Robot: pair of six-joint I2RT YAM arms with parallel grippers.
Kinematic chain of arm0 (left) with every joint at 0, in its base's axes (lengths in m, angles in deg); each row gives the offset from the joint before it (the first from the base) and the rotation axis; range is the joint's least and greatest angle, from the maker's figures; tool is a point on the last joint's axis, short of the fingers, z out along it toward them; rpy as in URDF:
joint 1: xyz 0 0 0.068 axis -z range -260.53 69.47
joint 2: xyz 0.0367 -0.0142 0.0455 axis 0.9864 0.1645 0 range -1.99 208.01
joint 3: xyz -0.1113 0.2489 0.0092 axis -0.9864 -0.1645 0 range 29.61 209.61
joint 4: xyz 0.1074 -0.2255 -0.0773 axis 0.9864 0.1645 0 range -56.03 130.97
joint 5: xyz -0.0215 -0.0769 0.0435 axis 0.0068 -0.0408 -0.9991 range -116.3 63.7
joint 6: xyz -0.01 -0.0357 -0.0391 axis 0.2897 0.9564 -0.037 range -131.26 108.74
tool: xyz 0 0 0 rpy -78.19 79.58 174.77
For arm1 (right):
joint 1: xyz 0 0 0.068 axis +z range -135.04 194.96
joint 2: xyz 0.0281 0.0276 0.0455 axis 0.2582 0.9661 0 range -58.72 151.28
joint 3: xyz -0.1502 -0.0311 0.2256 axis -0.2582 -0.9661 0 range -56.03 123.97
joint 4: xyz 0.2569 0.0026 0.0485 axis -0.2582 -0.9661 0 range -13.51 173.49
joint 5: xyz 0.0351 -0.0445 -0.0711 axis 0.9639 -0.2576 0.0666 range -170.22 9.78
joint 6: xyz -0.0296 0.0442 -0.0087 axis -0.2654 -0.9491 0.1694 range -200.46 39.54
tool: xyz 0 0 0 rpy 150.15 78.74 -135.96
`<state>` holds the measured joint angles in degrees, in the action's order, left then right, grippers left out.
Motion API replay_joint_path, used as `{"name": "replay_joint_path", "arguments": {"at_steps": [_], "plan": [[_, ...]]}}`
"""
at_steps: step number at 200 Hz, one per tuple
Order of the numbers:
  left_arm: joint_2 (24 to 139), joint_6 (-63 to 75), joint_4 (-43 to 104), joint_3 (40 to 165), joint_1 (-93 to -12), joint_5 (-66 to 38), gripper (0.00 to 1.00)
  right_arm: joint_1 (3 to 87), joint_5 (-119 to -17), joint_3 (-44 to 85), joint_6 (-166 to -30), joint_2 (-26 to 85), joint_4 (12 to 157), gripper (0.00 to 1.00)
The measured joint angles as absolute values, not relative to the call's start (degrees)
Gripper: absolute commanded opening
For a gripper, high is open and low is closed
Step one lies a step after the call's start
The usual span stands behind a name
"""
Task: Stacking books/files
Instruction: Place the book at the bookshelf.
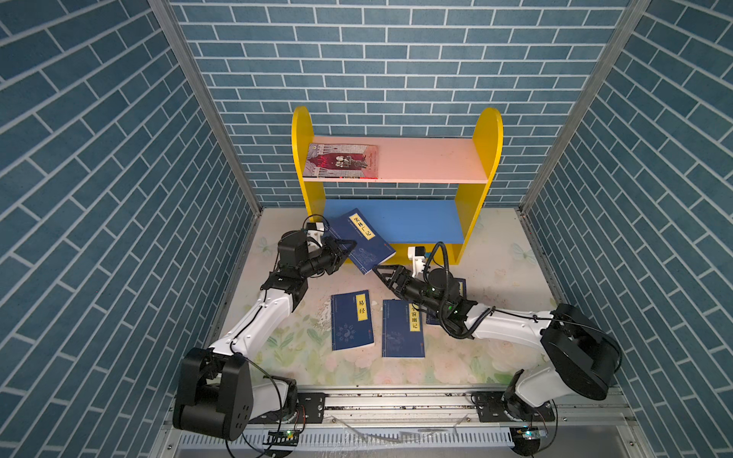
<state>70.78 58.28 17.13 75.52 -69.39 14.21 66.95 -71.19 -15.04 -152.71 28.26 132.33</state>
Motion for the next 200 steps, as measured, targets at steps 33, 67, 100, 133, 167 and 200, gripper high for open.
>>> {"name": "replay_joint_path", "arguments": {"at_steps": [33,67,100,133,167,200], "plan": [[70.9,60.3,15.9,74.6,-69.4,13.8,0.00,66.9,-72.1,-11.7,-153.3,31.0,135.4,0.77],[71.5,62.5,14.2,74.6,-69.4,13.8,0.00,66.9,-72.1,-8.2,-155.9,37.7,142.0,0.69],[71.8,63.4,13.4,74.2,-69.4,13.8,0.00,66.9,-72.5,-8.1,-158.6,42.5,146.9,0.56],[71.8,63.8,13.3,72.9,-69.4,13.8,0.00,66.9,-72.5,-8.1,-158.7,42.5,148.1,0.31],[71.3,63.8,12.5,72.1,-69.4,13.1,0.14,66.3,-71.9,-7.2,-161.1,43.1,148.6,0.02],[69.9,64.0,12.2,71.4,-69.8,11.9,0.63,65.7,-70.6,-5.3,-161.6,45.7,150.5,0.00]]}}
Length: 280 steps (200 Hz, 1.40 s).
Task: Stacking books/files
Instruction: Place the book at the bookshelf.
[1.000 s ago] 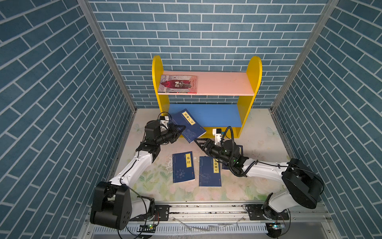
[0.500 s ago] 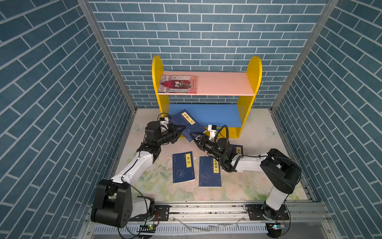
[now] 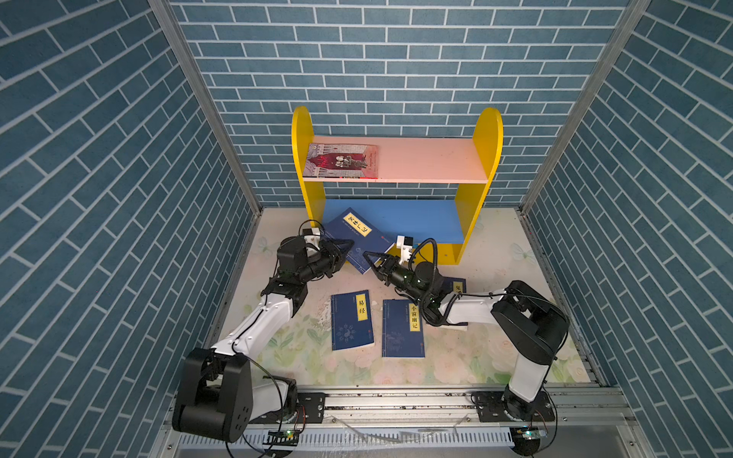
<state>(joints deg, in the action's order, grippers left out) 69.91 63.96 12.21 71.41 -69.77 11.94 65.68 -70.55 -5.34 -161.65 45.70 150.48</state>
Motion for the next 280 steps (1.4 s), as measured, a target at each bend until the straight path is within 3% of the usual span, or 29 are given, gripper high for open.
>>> {"name": "replay_joint_path", "arguments": {"at_steps": [21,136,194,230,280], "plan": [[69.1,64.0,12.5,70.7,-69.7,12.5,0.72,64.3,-69.4,-5.3,-161.7,46.1,149.9,0.00],[74.3,66.2,7.9,70.9,-69.9,14.9,0.72,56.3,-50.6,7.1,-159.5,46.1,131.4,0.00],[80.7,69.4,2.5,74.1,-70.0,15.3,0.54,52.9,-45.0,10.6,-158.8,49.1,127.8,0.00],[81.5,70.8,1.1,74.2,-69.7,15.1,0.51,51.3,-39.9,15.5,-158.4,52.3,125.2,0.00],[84.4,71.0,-1.4,75.0,-69.3,15.4,0.24,50.7,-33.3,20.9,-158.0,55.9,123.5,0.02]]}}
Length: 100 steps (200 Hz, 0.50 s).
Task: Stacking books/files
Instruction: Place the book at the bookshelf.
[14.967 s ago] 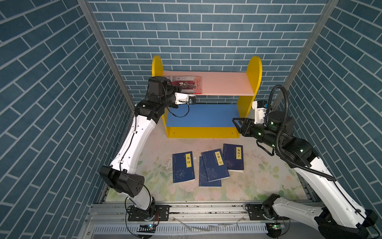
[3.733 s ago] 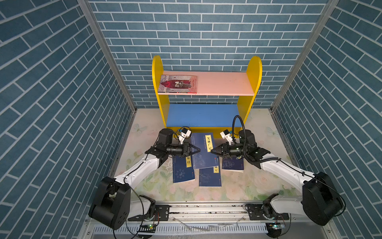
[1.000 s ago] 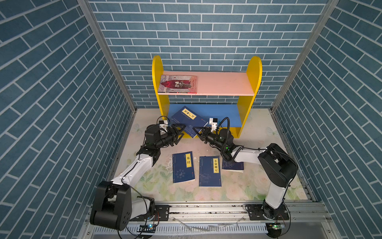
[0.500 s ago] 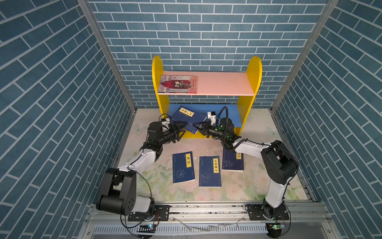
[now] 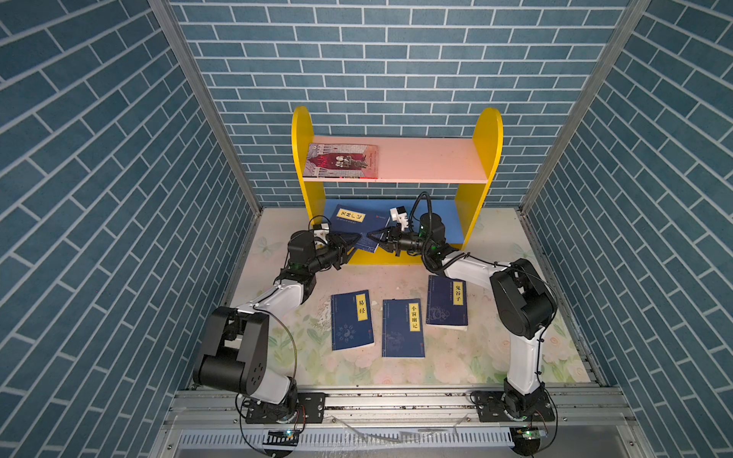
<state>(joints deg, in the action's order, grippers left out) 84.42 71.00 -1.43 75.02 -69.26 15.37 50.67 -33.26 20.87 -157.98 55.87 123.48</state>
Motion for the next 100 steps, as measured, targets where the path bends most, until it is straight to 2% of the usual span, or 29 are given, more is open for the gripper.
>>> {"name": "replay_joint_path", "arguments": {"at_steps": [8,19,36,48,74,100], "plan": [[85.0,71.2,-1.5,75.0,-69.3,15.4,0.15,50.5,-32.8,21.2,-158.0,56.3,123.3,0.04],[85.4,71.2,-2.1,75.1,-69.3,15.5,0.08,50.2,-32.4,21.3,-158.4,56.8,122.9,0.10],[85.7,72.2,-2.3,75.2,-69.3,15.5,0.00,50.0,-31.3,21.4,-158.7,57.4,123.2,0.31],[86.0,72.8,-2.3,75.2,-69.2,15.6,0.00,49.9,-30.2,21.3,-158.0,57.4,123.6,0.41],[86.6,73.1,-2.4,75.2,-69.3,15.4,0.00,49.3,-30.2,20.1,-157.5,56.9,125.1,0.49],[87.4,73.2,-2.3,75.2,-69.5,15.2,0.00,46.8,-32.1,14.6,-157.3,53.1,125.7,0.50]]}}
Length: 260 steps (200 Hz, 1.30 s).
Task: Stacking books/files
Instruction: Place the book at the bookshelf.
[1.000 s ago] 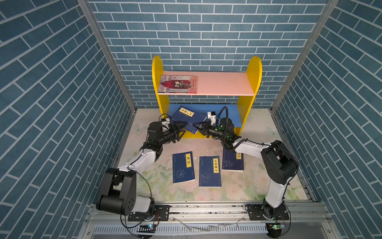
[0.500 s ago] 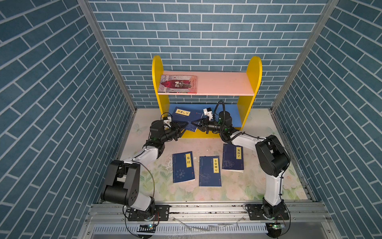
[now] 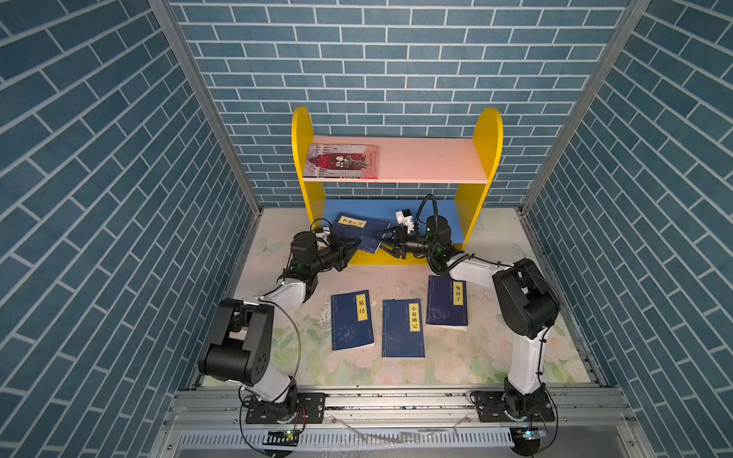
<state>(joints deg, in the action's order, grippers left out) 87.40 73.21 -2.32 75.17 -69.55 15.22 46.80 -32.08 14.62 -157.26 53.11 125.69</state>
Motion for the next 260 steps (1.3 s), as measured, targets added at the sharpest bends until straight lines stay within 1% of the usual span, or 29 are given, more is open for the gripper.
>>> {"name": "replay_joint_path", "arguments": {"at_steps": [45,82,113,125,131,142,162,260], "plan": [[89.3,73.2,0.3,76.7,-69.8,13.6,0.00,43.4,-36.9,6.2,-154.8,42.8,122.9,0.50],[90.2,72.9,2.3,78.6,-69.7,12.0,0.06,44.1,-38.8,1.3,-150.7,32.8,117.4,0.50],[92.0,72.2,2.2,79.4,-69.7,11.1,0.12,44.5,-40.0,-1.2,-148.8,28.8,113.8,0.50],[92.4,72.1,1.8,79.5,-69.7,10.9,0.16,44.8,-40.1,-1.6,-148.2,28.7,112.7,0.49],[92.5,72.1,1.7,79.6,-69.7,10.8,0.19,44.9,-40.4,-1.6,-148.0,28.8,112.1,0.49],[92.7,72.1,1.6,79.8,-69.7,10.7,0.29,45.1,-40.5,-1.7,-147.9,29.0,111.4,0.49],[93.1,72.2,1.6,79.8,-69.5,10.3,0.38,45.8,-40.7,-1.6,-147.7,29.9,111.4,0.49],[93.2,72.3,1.7,79.9,-68.5,9.3,0.49,49.7,-41.9,6.1,-148.2,44.3,113.2,0.51]]}}
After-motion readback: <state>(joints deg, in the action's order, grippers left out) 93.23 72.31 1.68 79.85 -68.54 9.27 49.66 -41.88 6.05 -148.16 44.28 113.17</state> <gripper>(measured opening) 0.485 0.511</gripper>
